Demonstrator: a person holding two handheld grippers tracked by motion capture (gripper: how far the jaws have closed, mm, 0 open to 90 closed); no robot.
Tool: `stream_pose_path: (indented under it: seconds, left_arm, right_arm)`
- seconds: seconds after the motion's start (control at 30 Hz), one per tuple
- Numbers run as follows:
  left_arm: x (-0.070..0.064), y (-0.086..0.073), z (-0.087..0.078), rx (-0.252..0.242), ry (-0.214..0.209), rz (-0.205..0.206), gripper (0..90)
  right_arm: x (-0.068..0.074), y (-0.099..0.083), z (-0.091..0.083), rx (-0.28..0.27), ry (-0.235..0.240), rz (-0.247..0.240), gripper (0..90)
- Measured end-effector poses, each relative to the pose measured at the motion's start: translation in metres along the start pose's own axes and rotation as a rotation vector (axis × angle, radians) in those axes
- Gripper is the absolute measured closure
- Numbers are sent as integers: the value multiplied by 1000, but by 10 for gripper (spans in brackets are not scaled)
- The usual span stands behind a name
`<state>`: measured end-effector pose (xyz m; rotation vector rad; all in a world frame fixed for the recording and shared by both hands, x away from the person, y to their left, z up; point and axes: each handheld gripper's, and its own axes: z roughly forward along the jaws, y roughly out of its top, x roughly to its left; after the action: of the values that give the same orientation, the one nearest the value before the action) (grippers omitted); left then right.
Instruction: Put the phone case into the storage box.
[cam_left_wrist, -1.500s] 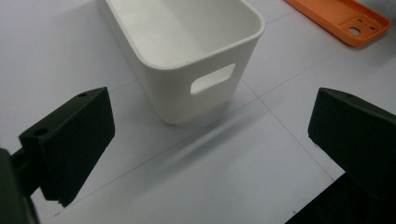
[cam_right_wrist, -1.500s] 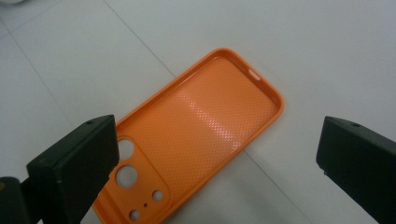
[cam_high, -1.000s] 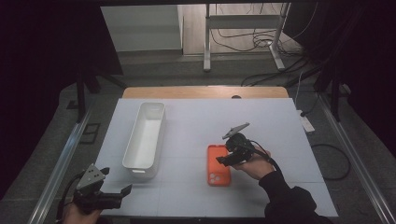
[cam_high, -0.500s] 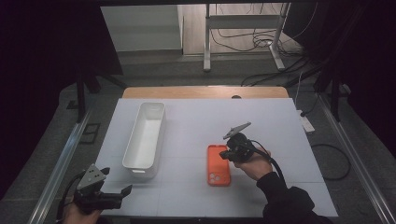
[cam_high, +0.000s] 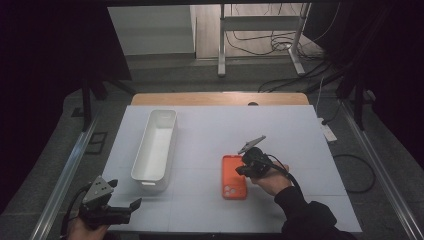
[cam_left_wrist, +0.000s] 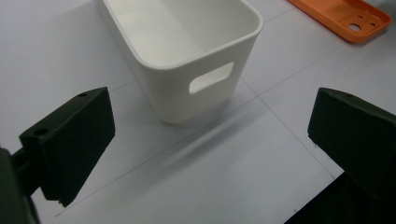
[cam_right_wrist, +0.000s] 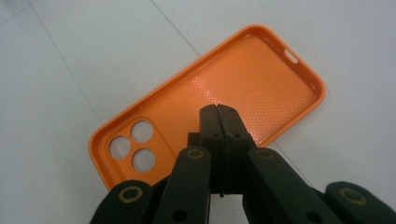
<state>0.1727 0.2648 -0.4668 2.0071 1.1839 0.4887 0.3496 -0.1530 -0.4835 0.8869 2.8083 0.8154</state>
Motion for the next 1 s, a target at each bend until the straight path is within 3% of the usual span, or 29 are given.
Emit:
stream_pose_path:
  seconds: [0.5, 1.0]
  left_arm:
    - [0, 0, 0, 0, -1, 2, 15]
    - [0, 0, 0, 2, -1, 3, 16]
  right_arm:
    - [9, -13, 10, 63, 13, -4, 891]
    - [5, -21, 5, 72, 26, 24, 891]
